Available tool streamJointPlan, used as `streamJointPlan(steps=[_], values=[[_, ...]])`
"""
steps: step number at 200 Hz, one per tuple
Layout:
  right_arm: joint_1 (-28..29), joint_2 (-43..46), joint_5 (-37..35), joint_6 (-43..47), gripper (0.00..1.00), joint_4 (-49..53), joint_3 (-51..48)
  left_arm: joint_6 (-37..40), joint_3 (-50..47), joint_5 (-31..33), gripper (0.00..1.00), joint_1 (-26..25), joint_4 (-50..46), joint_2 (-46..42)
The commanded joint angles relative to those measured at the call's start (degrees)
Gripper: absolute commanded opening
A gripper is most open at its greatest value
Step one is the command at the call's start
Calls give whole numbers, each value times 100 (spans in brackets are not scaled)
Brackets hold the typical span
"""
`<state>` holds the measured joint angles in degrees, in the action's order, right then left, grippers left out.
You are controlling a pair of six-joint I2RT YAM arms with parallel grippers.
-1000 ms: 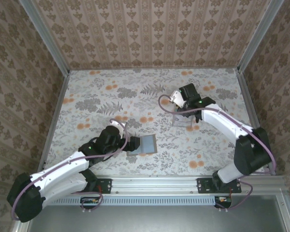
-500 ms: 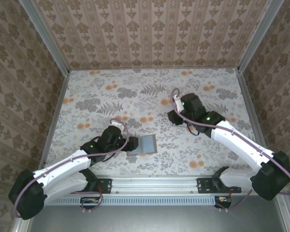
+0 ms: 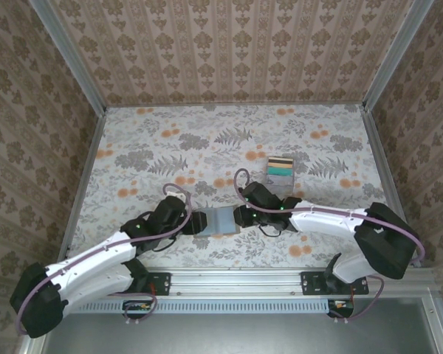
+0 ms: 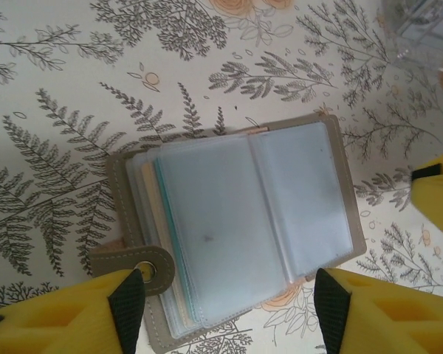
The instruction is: Take the credit cards out of the card holder
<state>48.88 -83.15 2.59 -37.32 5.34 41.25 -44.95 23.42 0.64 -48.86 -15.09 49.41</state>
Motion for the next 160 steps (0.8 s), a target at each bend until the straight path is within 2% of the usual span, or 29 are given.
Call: streamJointPlan(steps=[1,28,46,97,160], values=[[62,-208,-224,-380,22,-313,-76,-168,-22,32,62,-76,-48,76],[97,-538,-227,-459,21,-226,10,-137,79,-1,61,-138,62,331],[110,-679,-278,-495,14,-141,55,-102,152,-72,60,-184,167,531],[105,-869,-442,-502,12,52,78,-58,215,-170,49,-250,420,1010],[138,-897,-461,-561,8,-10,53,4,363,-116,46,-265,565,1484]])
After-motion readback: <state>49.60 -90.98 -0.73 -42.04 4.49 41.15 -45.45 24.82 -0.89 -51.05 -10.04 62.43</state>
